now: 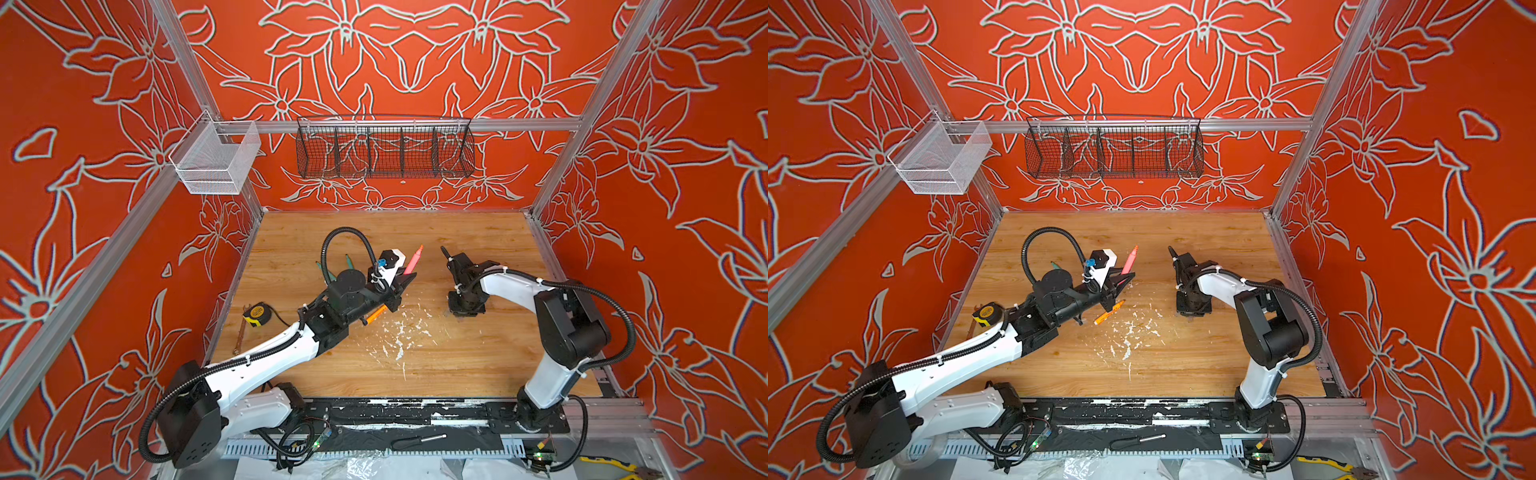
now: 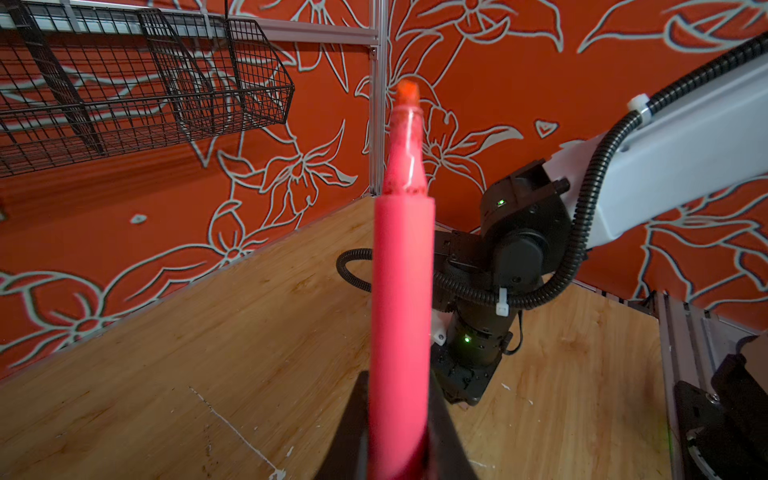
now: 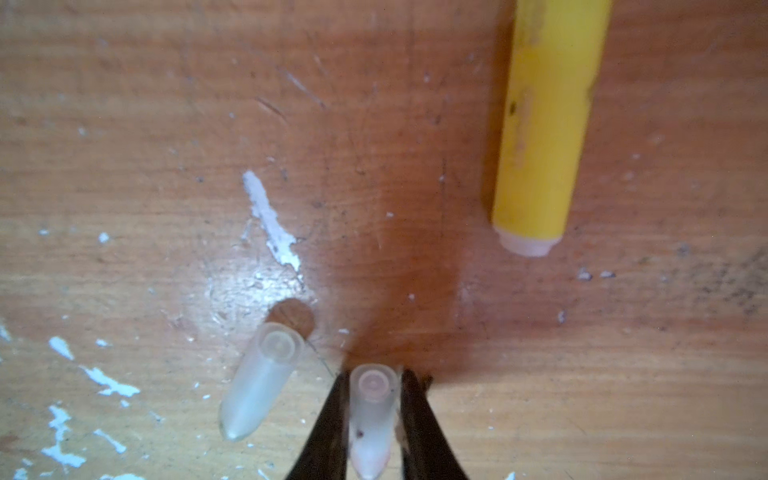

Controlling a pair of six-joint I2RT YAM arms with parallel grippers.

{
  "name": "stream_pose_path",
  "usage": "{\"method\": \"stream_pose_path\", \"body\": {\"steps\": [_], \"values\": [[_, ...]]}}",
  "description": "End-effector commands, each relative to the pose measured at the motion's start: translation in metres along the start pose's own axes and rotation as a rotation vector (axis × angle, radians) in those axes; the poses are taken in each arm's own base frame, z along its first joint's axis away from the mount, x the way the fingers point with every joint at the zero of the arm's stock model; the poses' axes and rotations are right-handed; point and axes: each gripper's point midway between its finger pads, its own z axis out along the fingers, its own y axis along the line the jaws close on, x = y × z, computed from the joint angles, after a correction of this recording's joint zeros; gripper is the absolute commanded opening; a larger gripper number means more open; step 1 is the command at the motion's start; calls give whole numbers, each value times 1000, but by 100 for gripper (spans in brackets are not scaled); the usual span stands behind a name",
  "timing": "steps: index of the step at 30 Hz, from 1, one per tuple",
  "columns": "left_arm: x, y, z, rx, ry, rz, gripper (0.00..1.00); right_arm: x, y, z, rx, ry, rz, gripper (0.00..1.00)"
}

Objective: Insert the pens into the pen caps
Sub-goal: 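Lower the right gripper over a translucent cap and close on it, then lift the cap with the right gripper and carry it above the pink marker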

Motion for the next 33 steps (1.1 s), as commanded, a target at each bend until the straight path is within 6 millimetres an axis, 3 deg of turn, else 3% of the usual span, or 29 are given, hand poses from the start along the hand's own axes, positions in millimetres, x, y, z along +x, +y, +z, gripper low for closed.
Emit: {"method": "stream_pose_path", "body": {"steps": [1,7,12,18,23,29,33], "values": [[-9,-2,-1,0,-29,21,0,1,2,8,-3,24,-6,21],[-7,-1,0,-2,-25,23,0,-1,2,-5,-24,-17,16,11],[-5,-2,1,3,-20,16,0,-14,8,-43,-79,-127,41,10],[-2,-2,4,6,-15,-16,0,-41,27,-125,-208,-370,44,9],[3,-4,9,24,-6,-63,0,-67,59,-210,-393,-623,28,8],[9,-7,15,40,9,-113,0,-78,95,-301,-582,-846,-21,8],[12,-8,17,51,19,-127,0,-78,108,-338,-665,-926,-34,8]]}}
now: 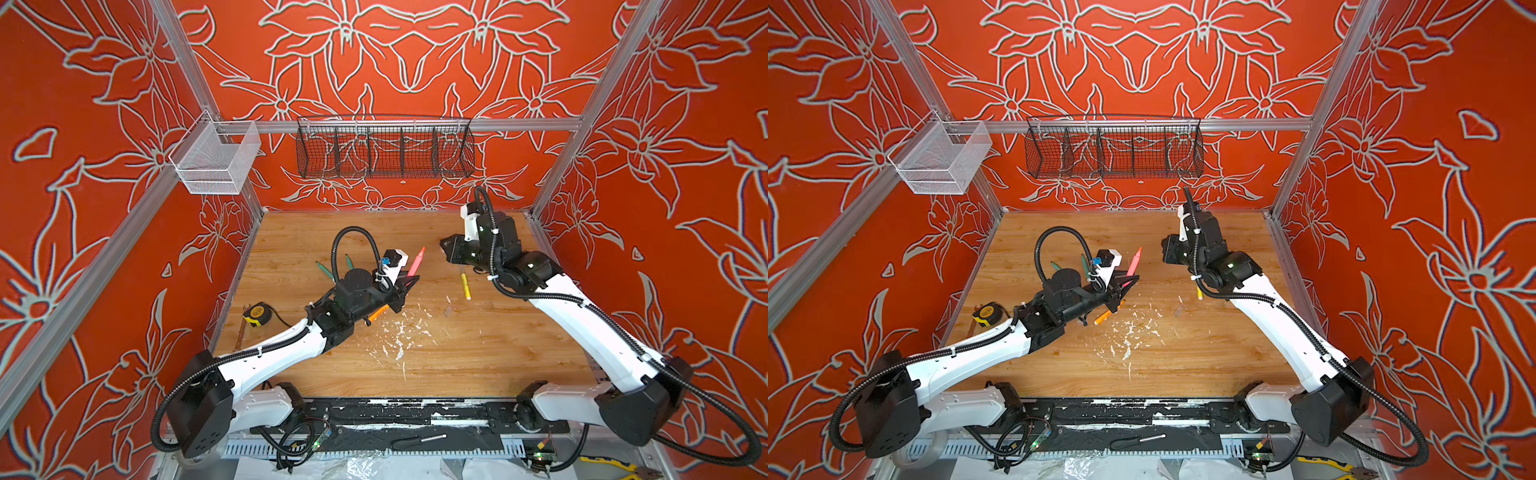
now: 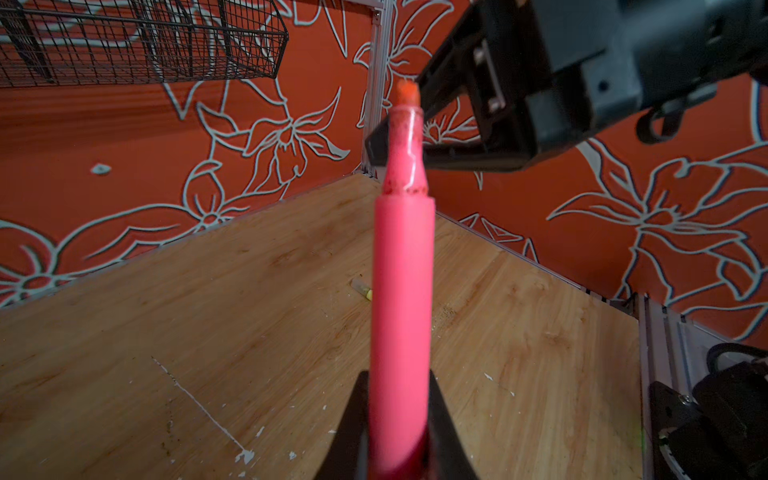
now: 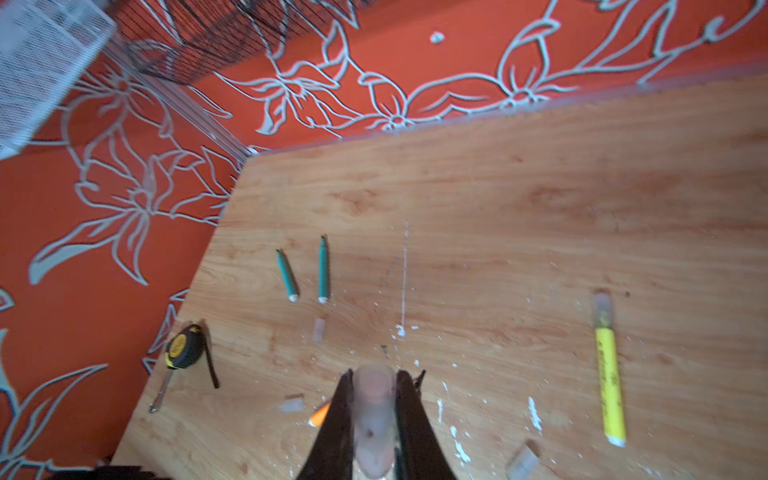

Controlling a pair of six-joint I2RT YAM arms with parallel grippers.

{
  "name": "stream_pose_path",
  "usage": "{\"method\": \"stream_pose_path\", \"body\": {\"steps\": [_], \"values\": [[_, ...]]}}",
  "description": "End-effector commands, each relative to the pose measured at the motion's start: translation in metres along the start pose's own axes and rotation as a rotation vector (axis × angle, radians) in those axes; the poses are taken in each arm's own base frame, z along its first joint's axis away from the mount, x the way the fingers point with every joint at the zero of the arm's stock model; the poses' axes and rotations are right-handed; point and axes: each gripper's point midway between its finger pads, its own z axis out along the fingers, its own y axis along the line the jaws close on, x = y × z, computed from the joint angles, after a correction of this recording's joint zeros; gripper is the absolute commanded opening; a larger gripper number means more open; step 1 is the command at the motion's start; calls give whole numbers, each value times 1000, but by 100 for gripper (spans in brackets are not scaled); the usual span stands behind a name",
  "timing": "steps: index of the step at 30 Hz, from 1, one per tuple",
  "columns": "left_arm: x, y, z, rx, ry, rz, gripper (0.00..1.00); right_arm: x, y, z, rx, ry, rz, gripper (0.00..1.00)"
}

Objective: Insert the pens into the pen caps
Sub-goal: 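Lift the cap with the right gripper and carry it above the pink marker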

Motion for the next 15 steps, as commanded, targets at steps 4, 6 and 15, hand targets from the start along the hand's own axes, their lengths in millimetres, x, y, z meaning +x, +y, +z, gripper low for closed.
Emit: {"method": "stream_pose_path", "body": {"steps": [4,6,15], "values": [[-8,-9,4,43,-27,-23,0,-42,43,-23,-159,-155,39,8],[-8,-9,5,44,-25,-27,0,-45,48,-25,-182,-166,49,8],[-8,-11,7,55,-16,-41,0,-32,71,-29,-250,-126,39,7]]}}
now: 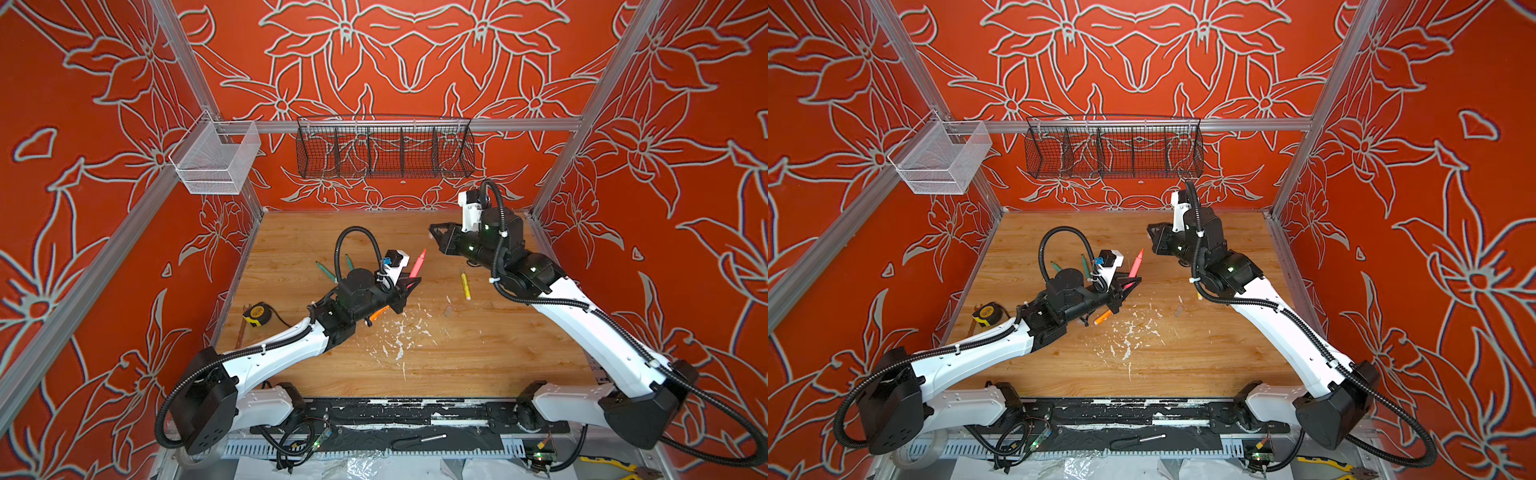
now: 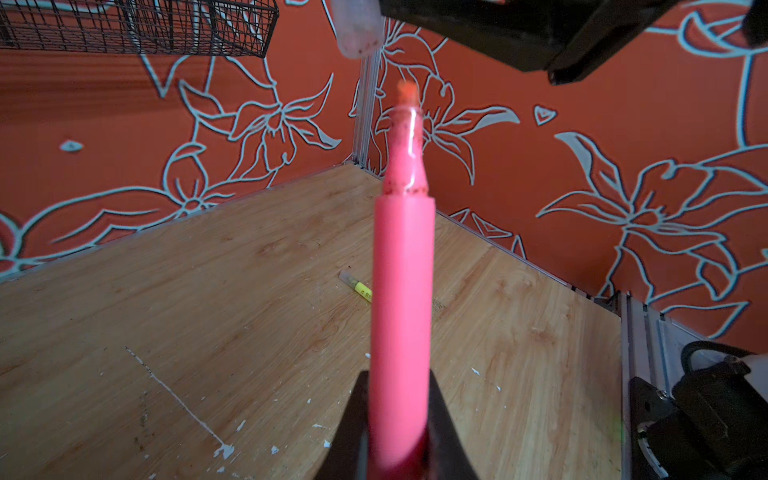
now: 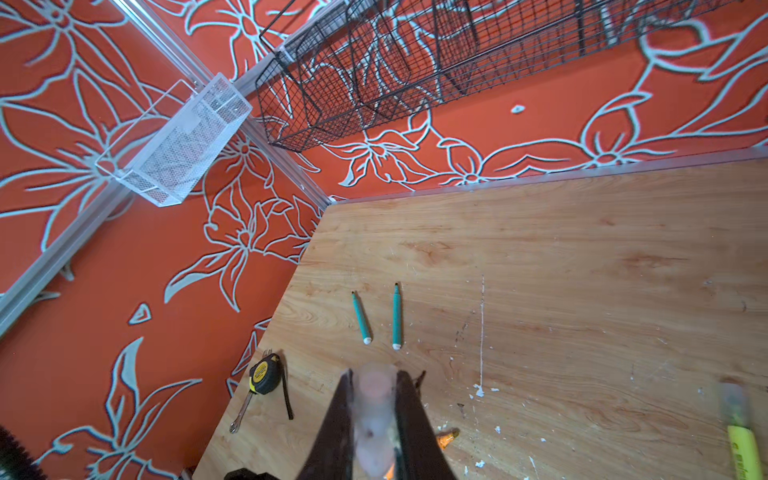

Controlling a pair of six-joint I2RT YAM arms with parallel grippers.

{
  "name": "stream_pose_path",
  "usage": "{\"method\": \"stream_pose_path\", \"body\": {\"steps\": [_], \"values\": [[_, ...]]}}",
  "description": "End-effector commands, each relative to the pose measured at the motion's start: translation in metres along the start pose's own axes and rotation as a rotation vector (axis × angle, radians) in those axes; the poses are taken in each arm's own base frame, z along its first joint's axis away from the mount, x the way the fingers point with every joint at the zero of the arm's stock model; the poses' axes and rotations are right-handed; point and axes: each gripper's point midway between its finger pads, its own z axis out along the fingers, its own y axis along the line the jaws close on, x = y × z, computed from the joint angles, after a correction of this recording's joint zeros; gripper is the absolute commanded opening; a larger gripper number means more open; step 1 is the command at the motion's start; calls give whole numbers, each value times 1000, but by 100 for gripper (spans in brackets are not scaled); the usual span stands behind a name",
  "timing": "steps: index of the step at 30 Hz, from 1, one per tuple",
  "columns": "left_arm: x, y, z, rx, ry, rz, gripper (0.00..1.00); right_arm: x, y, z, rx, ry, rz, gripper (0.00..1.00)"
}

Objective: Insert the pens into the pen caps
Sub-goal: 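Lift the cap with the right gripper and carry it above the pink marker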

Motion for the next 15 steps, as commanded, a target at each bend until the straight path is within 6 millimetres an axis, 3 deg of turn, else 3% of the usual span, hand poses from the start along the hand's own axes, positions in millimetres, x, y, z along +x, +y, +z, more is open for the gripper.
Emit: {"method": "stream_pose_path", "body": {"steps": [1,15], "values": [[-14,-8,3,35,-33,-4,0,-10,21,-12,-67,-31,12,7],[-14,-7,4,29,-33,-21,0,11,16,-24,-41,0,5,7]]}}
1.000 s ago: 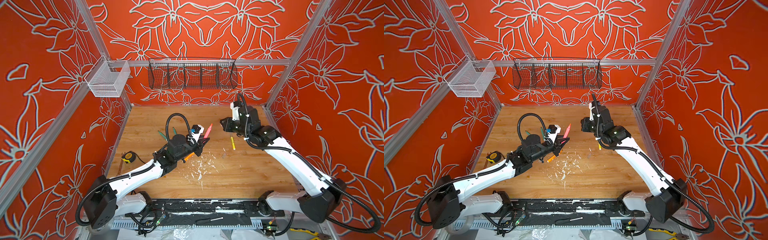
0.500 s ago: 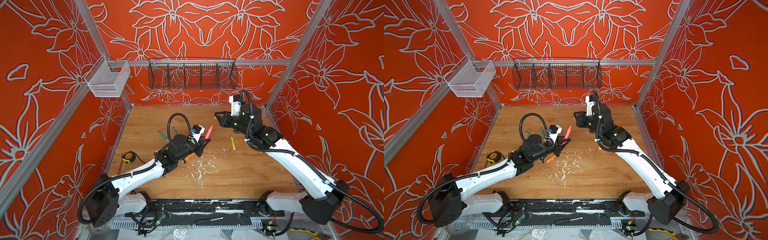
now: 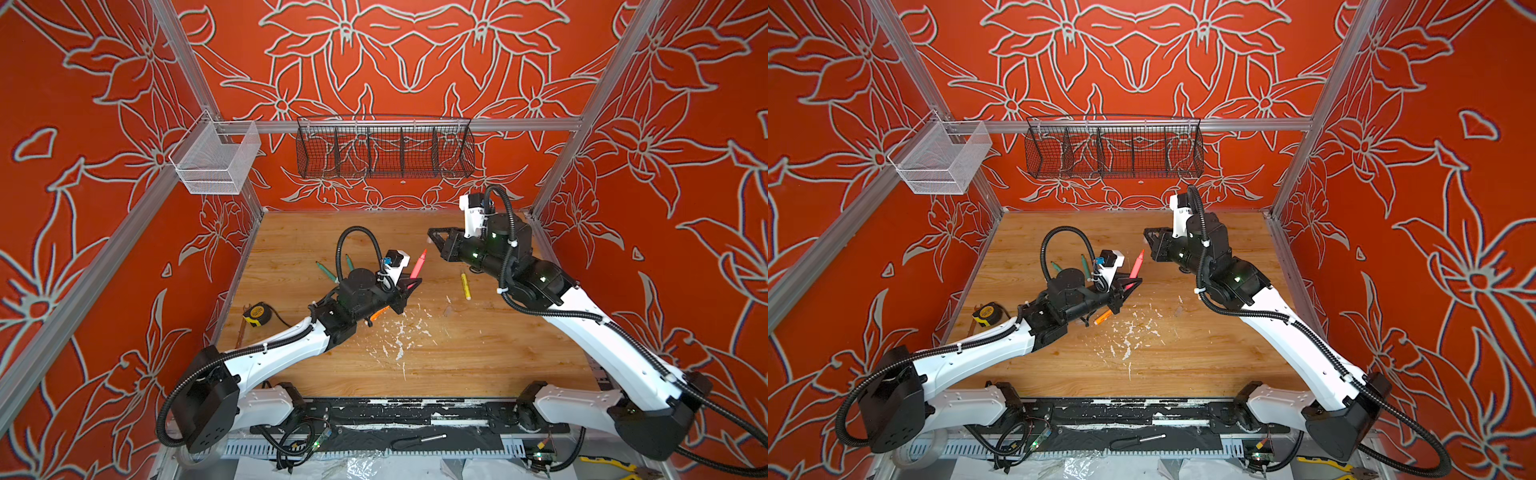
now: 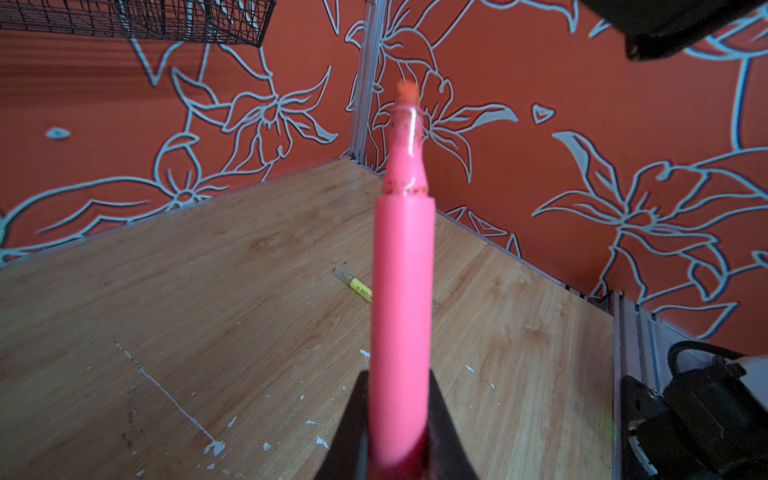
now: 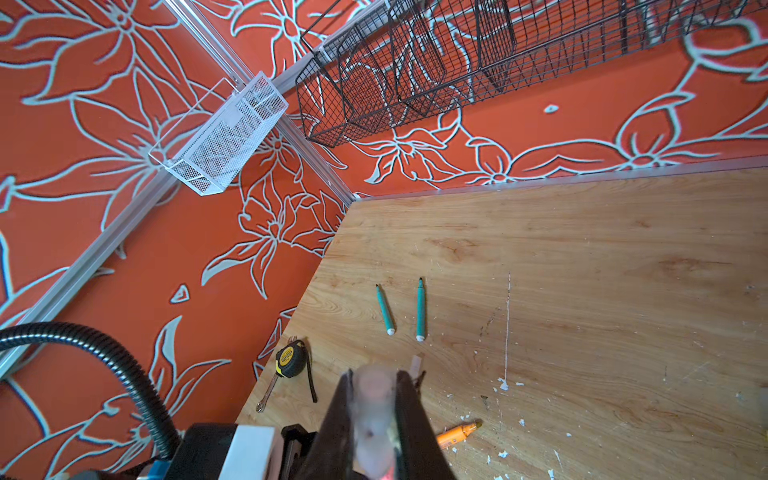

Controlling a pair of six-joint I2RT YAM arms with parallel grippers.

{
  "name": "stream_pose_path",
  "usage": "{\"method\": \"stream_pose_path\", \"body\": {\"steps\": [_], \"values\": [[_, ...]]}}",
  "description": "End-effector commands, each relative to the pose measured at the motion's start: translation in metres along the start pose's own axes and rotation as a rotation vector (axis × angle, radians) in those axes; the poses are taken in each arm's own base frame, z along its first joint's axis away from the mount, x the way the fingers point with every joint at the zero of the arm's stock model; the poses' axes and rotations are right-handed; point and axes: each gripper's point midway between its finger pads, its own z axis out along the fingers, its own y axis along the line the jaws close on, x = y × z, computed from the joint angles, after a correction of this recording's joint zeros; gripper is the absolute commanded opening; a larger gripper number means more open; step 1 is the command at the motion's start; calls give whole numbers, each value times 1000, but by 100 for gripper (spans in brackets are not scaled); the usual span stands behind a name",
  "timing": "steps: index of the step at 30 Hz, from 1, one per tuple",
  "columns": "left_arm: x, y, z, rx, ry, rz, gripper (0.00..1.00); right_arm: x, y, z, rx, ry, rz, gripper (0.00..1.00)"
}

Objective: Insert the pens into the pen caps
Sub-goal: 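Lift the cap with the right gripper and carry it above the pink marker, then push the cap down onto the pink marker tip with the right gripper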

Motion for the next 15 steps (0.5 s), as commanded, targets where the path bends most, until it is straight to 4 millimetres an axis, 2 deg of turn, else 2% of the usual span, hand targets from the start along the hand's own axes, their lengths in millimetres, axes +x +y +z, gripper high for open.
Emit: {"method": "stream_pose_path", "body": {"steps": [1,15], "values": [[-18,-7,1,25,-46,1,0,10,-4,-1,18,15,13,7],[-20,-8,0,26,-52,5,0,21,-7,7,31,34,1,7]]}}
